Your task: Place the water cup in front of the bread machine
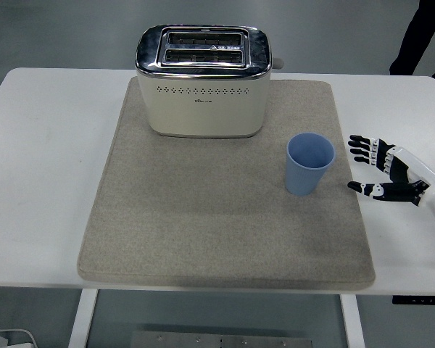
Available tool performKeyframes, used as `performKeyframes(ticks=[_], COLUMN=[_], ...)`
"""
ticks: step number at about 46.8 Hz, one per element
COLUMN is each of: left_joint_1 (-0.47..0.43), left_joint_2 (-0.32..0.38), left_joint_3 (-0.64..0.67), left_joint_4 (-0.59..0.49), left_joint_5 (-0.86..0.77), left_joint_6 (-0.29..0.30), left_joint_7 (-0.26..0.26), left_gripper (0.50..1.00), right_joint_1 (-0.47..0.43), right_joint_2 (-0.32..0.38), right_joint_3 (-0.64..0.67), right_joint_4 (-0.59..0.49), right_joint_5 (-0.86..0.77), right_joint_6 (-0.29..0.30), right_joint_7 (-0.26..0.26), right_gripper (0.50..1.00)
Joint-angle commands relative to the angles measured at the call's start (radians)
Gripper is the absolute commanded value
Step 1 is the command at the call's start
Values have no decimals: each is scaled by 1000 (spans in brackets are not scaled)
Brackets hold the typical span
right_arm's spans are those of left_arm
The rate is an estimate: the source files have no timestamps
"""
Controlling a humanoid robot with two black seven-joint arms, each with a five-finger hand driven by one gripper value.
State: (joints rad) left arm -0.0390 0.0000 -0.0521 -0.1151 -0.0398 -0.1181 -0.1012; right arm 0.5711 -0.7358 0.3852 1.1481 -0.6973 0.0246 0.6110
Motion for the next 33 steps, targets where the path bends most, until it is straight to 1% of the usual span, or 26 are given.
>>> performKeyframes(ticks=[1,11,25,33], left_joint_1=[1,-1,-1,1], left_joint_2=[0,0,0,0], left_joint_3=[0,0,0,0], left_joint_4=[0,0,0,0], left_joint_5=[0,0,0,0], left_joint_6=[0,0,0,0], left_joint_7=[0,0,0,1], left_gripper=[1000,1000,1000,1000], right_joint_1=[-4,-2,10,13], right_joint_2=[18,42,104,110], right_joint_3=[0,3,-5,-3], right_joint_4=[-1,-1,-5,-18], right_joint_5=[-1,-1,-1,-1], right_joint_6=[-11,-14,-31,-49], right_joint_7=[0,0,0,0], right_gripper=[909,909,909,909])
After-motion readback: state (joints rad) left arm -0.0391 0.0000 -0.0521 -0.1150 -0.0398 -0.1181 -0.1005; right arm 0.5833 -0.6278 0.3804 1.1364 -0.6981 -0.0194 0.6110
